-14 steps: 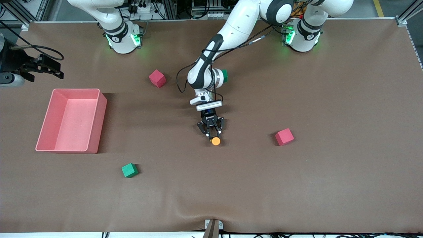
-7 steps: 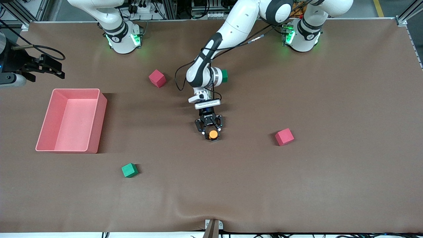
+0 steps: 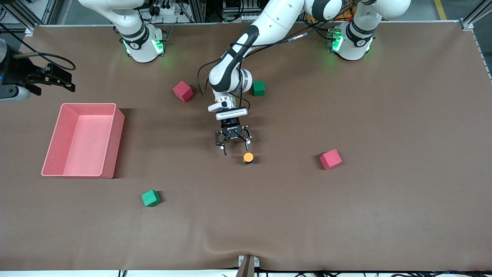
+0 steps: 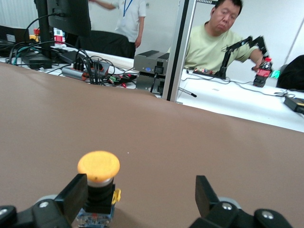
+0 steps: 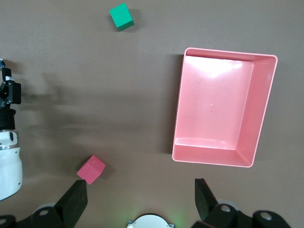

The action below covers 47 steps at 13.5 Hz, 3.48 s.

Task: Place and upright button with both arms

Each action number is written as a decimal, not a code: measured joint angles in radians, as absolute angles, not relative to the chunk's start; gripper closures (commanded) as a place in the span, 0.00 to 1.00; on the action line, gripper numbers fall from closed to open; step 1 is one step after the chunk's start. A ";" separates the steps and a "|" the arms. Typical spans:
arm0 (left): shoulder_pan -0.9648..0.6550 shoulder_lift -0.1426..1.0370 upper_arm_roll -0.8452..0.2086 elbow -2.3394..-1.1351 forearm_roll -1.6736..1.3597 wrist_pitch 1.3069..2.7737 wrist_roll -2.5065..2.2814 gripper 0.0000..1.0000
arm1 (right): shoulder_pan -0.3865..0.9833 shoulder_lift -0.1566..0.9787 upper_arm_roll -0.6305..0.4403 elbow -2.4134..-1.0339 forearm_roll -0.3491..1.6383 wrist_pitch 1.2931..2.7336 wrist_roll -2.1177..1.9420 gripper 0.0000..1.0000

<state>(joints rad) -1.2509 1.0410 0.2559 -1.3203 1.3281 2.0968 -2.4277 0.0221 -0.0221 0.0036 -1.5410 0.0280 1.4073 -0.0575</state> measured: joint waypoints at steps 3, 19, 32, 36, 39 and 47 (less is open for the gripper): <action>-1.247 0.964 0.237 -1.312 1.154 2.097 -2.248 0.00 | 0.022 -0.022 0.003 -1.541 0.028 1.407 -0.057 0.00; -0.884 0.555 0.233 -1.309 0.345 2.086 -1.314 0.00 | 0.022 -0.021 0.002 -1.543 0.026 1.408 -0.057 0.00; -0.219 0.352 0.011 -1.314 0.039 1.907 -0.513 0.00 | 0.021 -0.021 0.001 -1.543 0.026 1.408 -0.056 0.00; -0.073 0.279 -0.037 -1.315 0.018 1.744 -0.272 0.00 | 0.010 -0.021 -0.006 -1.543 0.023 1.408 -0.056 0.00; -0.046 0.220 -0.037 -1.331 -0.003 1.633 -0.197 0.00 | -0.020 -0.021 -0.012 -1.542 0.023 1.409 -0.075 0.00; -0.025 -0.011 -0.031 -1.552 -0.009 1.604 -0.131 0.00 | -0.021 -0.024 -0.011 -1.531 0.004 1.415 -0.077 0.00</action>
<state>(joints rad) -0.0252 -0.0106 -0.0308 -1.5520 -0.0088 1.6039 -0.1310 -0.0210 -0.0240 -0.0107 -1.5313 0.0041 1.4153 -0.0773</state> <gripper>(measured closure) 0.000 0.000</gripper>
